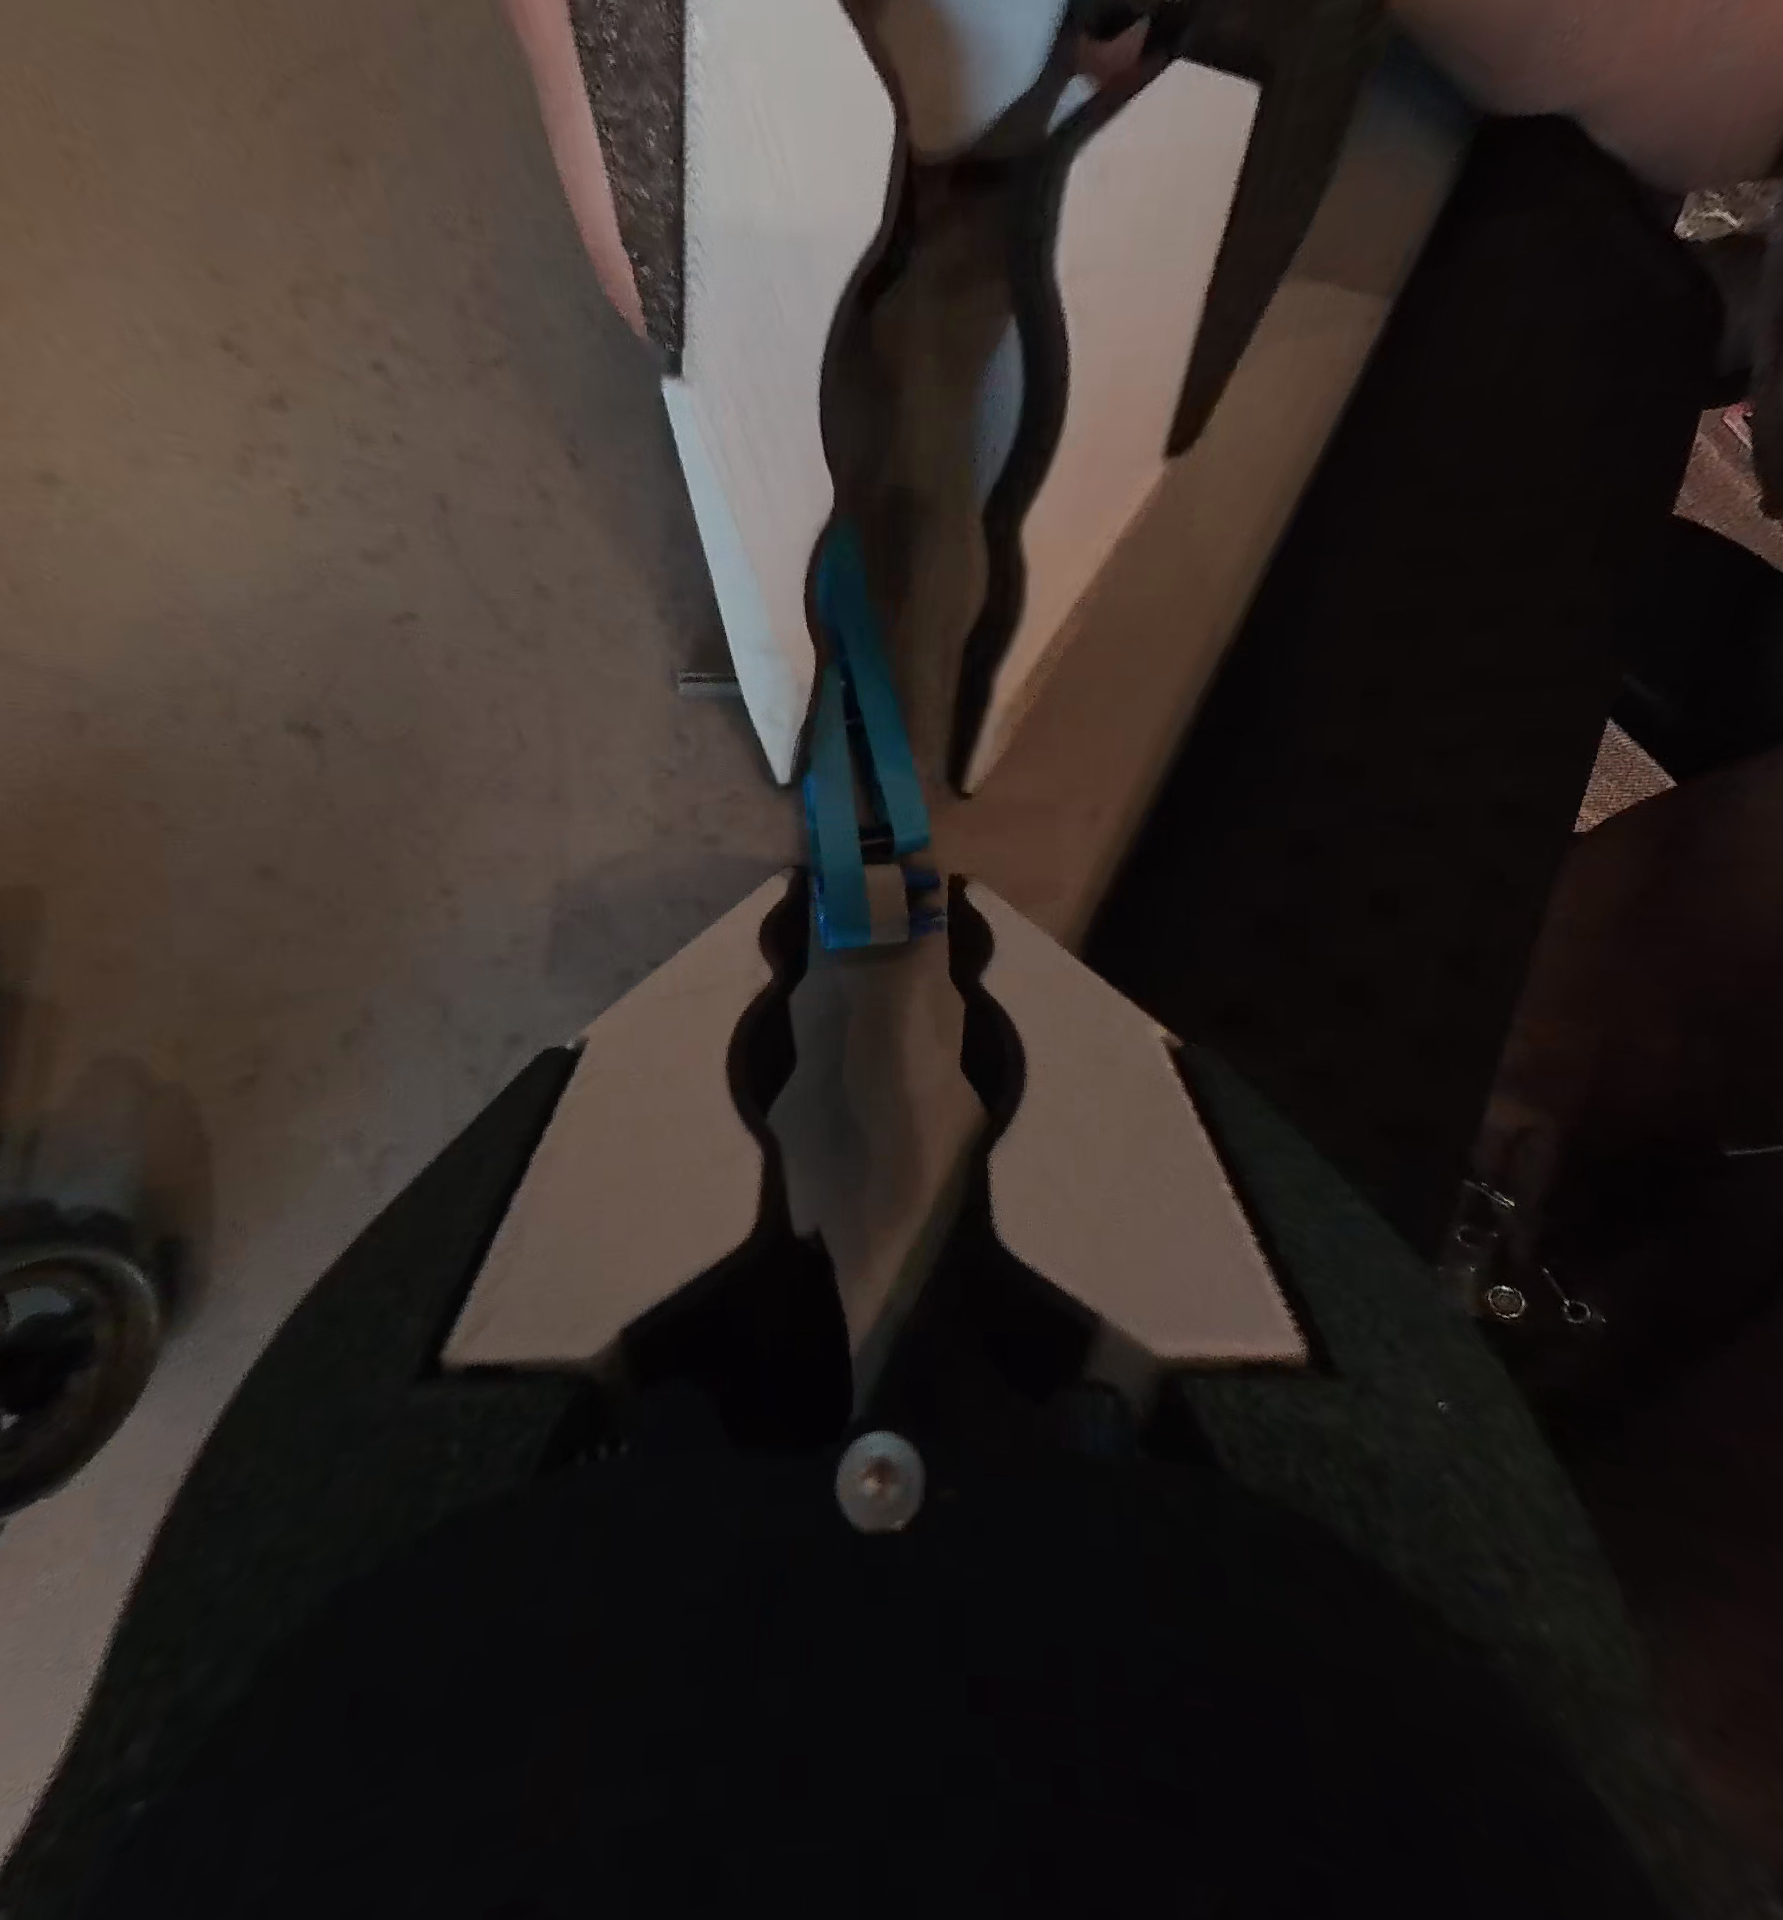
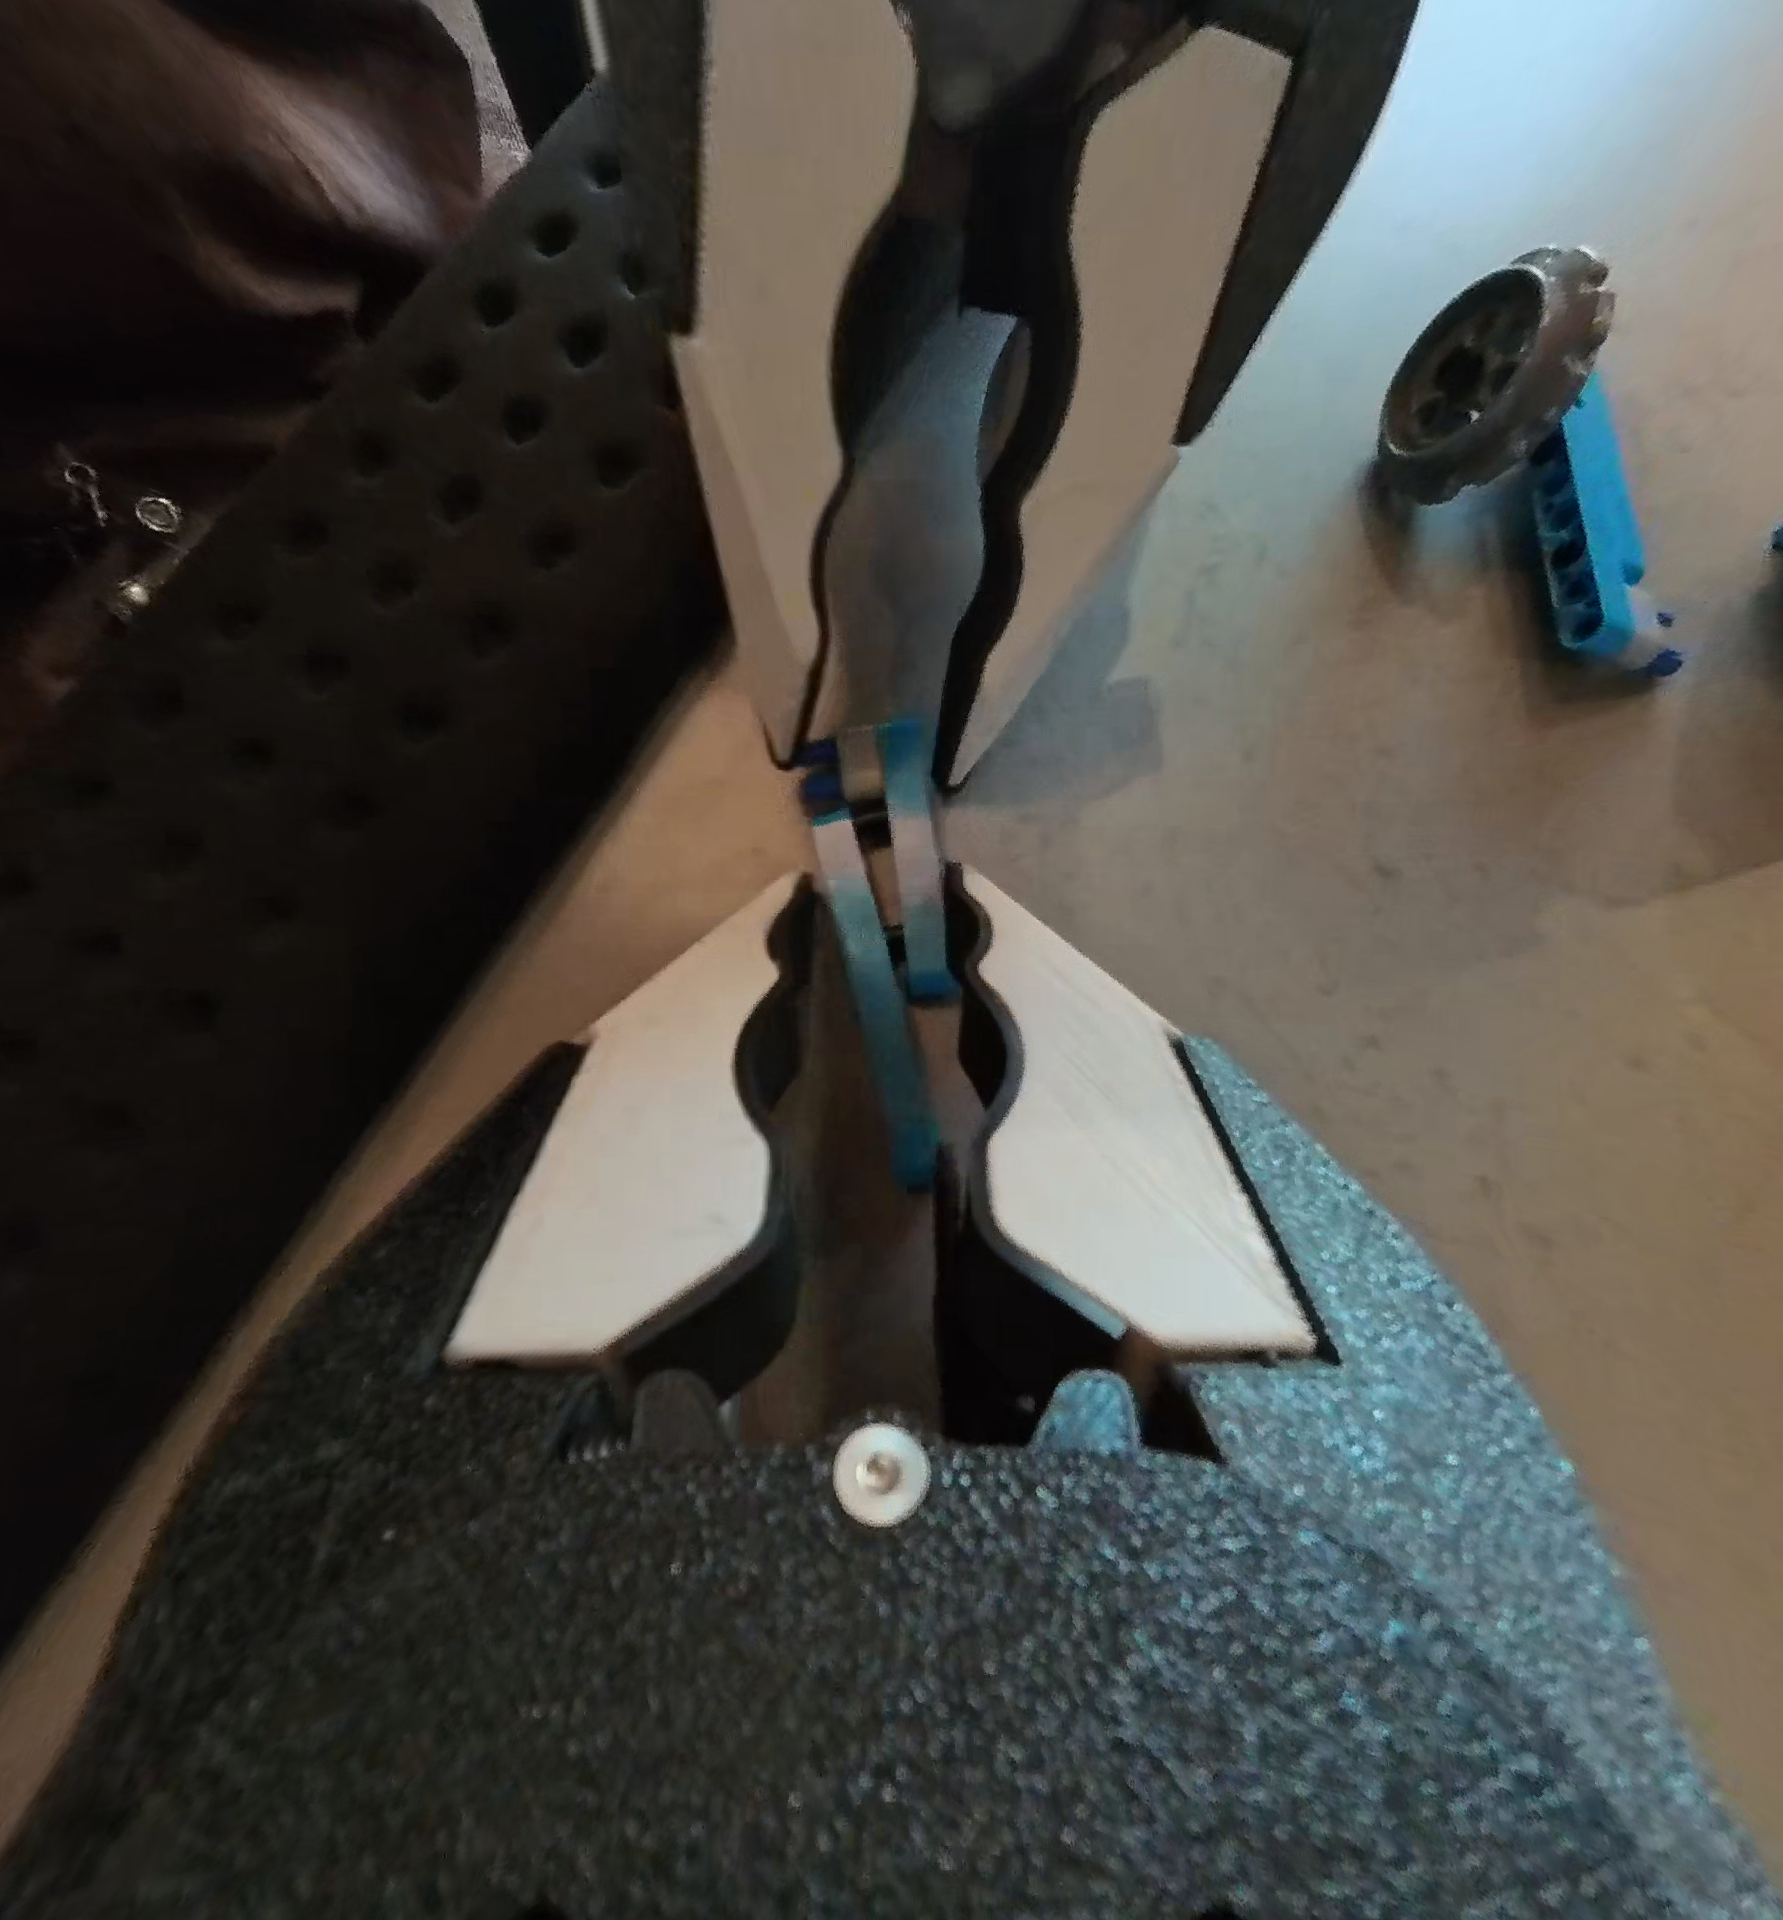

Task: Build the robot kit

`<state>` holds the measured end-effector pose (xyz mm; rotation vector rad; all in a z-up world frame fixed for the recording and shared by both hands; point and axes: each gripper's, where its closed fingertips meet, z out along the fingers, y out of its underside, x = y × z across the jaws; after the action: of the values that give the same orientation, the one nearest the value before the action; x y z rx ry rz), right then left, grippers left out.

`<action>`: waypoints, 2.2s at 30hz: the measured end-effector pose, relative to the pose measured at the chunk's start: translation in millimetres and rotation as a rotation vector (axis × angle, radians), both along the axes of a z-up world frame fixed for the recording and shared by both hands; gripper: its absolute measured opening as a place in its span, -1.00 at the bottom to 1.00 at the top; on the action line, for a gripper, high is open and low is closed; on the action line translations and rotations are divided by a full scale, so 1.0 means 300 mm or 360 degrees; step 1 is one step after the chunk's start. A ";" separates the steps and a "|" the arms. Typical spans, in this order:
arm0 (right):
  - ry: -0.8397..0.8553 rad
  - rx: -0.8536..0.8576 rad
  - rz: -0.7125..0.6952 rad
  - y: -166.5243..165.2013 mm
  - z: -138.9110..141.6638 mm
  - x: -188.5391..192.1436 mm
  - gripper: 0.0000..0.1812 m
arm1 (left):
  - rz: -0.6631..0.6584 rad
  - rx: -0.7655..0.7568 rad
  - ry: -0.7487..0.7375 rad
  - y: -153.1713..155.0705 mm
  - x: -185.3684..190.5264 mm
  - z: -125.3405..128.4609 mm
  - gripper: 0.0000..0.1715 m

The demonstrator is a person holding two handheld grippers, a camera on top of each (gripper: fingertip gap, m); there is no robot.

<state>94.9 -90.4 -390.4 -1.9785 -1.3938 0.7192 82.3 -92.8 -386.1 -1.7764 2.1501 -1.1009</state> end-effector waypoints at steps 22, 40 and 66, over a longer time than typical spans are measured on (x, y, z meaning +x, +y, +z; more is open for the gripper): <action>-0.0068 0.0177 0.0029 0.014 -0.004 -0.050 -0.76 | 0.0080 -0.0152 0.0044 0.019 0.003 -0.007 -0.83; 0.0527 -0.0618 -0.0086 0.009 0.136 -0.005 -0.75 | -0.0235 0.0533 -0.0672 0.032 -0.004 0.153 -0.50; 0.0603 -0.0355 -0.0404 0.141 0.182 0.071 -0.79 | -0.0033 0.0376 -0.0840 0.125 0.105 0.145 -0.92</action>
<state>116.4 -48.1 -335.8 -2.0040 -0.8534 1.0979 113.8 -55.4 -342.6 -1.1967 1.8812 -1.1097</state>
